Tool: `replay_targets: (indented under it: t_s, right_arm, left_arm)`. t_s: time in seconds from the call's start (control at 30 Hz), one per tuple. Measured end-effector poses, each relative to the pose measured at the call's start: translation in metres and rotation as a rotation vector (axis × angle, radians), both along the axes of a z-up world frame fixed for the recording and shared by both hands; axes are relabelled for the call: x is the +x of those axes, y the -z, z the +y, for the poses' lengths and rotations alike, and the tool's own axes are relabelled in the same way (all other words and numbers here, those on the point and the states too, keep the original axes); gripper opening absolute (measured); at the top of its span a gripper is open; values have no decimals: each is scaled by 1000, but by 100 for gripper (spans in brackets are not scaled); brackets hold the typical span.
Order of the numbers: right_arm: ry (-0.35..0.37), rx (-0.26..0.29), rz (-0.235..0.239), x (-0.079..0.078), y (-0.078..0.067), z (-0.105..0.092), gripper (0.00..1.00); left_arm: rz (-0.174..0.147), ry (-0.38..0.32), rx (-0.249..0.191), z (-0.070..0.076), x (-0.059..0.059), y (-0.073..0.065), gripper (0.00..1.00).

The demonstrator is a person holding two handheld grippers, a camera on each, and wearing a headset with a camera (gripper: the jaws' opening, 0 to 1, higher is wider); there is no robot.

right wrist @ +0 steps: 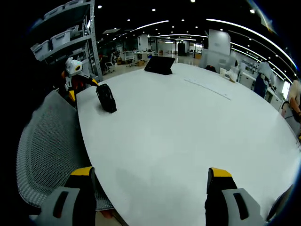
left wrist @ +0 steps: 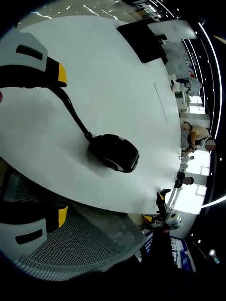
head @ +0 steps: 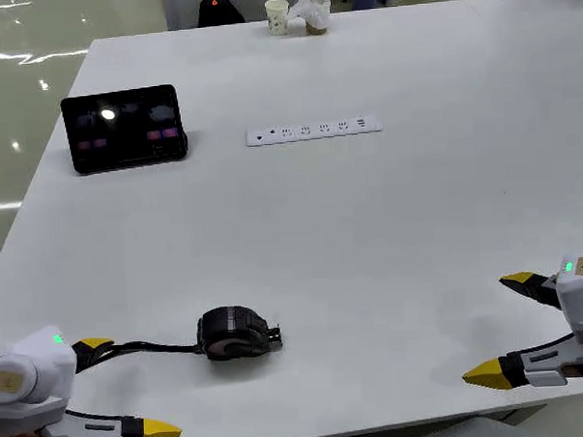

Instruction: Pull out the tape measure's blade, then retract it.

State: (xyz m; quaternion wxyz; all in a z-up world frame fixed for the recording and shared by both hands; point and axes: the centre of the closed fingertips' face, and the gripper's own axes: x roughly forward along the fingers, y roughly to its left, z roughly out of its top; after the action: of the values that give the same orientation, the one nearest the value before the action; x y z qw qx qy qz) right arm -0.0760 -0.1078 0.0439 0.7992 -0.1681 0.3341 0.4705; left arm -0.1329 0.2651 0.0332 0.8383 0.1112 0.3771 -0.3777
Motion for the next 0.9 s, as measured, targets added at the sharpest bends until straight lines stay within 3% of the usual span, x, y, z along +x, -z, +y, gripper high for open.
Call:
replay_targets:
  t_s: [0.4,0.63,0.73,0.9]
  right_arm:
    - [-151,-18,-5,9,3,43,99]
    - [-222,-17,-8,13,5,65,99]
    - [-259,-17,-8,13,6,80,99]
    - [-314,-16,-15,15,9,105,99]
  left_arm:
    - [-22,185,76,-24,31,-2,99]
    - [-19,234,128,-35,46,0,99]
    - [-35,275,157,-42,53,1,96]
    - [-53,368,185,-58,55,1,93]
